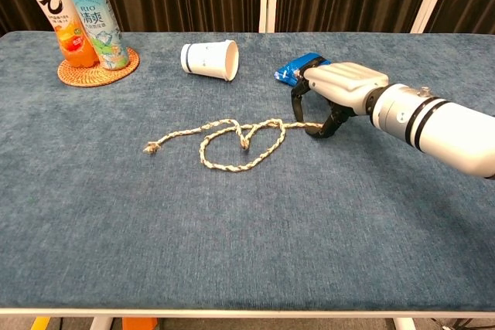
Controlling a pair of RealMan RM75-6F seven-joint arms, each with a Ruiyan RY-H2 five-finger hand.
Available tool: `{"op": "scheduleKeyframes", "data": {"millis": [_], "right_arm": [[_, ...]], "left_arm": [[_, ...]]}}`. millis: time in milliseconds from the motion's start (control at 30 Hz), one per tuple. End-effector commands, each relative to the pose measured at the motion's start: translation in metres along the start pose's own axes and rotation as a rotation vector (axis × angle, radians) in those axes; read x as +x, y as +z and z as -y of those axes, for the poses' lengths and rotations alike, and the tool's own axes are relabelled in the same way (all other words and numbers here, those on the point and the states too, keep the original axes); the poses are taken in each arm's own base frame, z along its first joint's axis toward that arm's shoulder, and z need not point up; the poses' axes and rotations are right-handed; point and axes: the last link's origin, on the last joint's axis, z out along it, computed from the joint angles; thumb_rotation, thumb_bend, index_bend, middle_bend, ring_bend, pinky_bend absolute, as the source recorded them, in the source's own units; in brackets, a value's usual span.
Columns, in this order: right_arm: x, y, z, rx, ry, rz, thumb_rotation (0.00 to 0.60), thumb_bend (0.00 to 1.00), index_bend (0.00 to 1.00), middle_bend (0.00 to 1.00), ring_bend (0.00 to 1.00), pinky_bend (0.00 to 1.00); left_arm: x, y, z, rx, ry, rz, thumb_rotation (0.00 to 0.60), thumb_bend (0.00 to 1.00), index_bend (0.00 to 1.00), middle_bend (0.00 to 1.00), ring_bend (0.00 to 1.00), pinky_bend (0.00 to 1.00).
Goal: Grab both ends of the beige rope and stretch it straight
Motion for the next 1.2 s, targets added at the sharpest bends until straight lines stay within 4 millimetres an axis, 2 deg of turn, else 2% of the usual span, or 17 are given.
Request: {"op": "scheduleKeyframes", "data": {"millis": [33, 333, 433, 500, 700, 867, 967, 1067, 1200], "right_arm": [[-0.001, 0.000, 0.001, 0.004, -0.010, -0.003, 0.600, 0.22, 0.55, 0.27, 0.03, 0.08], [0.001, -0.008, 0.003, 0.016, -0.024, -0.059, 0.600, 0.29, 0.61, 0.29, 0.03, 0.07], [0.008, -0.016, -0.001, 0.020, -0.035, -0.091, 0.600, 0.30, 0.62, 0.30, 0.03, 0.07], [0.016, -0.023, -0.007, 0.012, -0.041, -0.109, 0.600, 0.30, 0.62, 0.30, 0.03, 0.07], [0.038, -0.042, -0.023, -0.024, -0.050, -0.140, 0.600, 0.32, 0.63, 0.30, 0.03, 0.07], [0.046, -0.049, -0.026, -0.044, -0.048, -0.138, 0.600, 0.32, 0.63, 0.30, 0.03, 0.05], [0.046, -0.051, -0.025, -0.045, -0.047, -0.131, 0.600, 0.32, 0.63, 0.30, 0.03, 0.05], [0.046, -0.052, -0.024, -0.047, -0.047, -0.130, 0.600, 0.33, 0.63, 0.30, 0.03, 0.05], [0.047, -0.054, -0.026, -0.053, -0.052, -0.131, 0.600, 0.34, 0.63, 0.30, 0.03, 0.04]], "left_arm": [[0.000, 0.000, 0.000, 0.000, -0.002, -0.001, 0.600, 0.10, 0.10, 0.09, 0.00, 0.02], [-0.001, 0.003, 0.000, -0.014, -0.004, -0.004, 0.600, 0.10, 0.10, 0.09, 0.00, 0.02], [0.001, 0.011, -0.008, -0.062, -0.023, -0.006, 0.600, 0.10, 0.10, 0.09, 0.00, 0.02], [0.005, 0.021, -0.020, -0.130, -0.049, -0.006, 0.600, 0.09, 0.11, 0.09, 0.00, 0.02], [0.008, 0.067, -0.076, -0.374, -0.152, 0.069, 0.600, 0.09, 0.19, 0.11, 0.00, 0.02], [-0.007, 0.106, -0.134, -0.516, -0.196, 0.178, 0.600, 0.15, 0.29, 0.13, 0.01, 0.03], [-0.022, 0.123, -0.165, -0.541, -0.179, 0.228, 0.600, 0.19, 0.35, 0.15, 0.03, 0.03], [-0.035, 0.136, -0.193, -0.555, -0.151, 0.254, 0.600, 0.20, 0.36, 0.15, 0.03, 0.04], [-0.049, 0.152, -0.220, -0.533, -0.133, 0.271, 0.600, 0.22, 0.38, 0.16, 0.03, 0.04]]}}
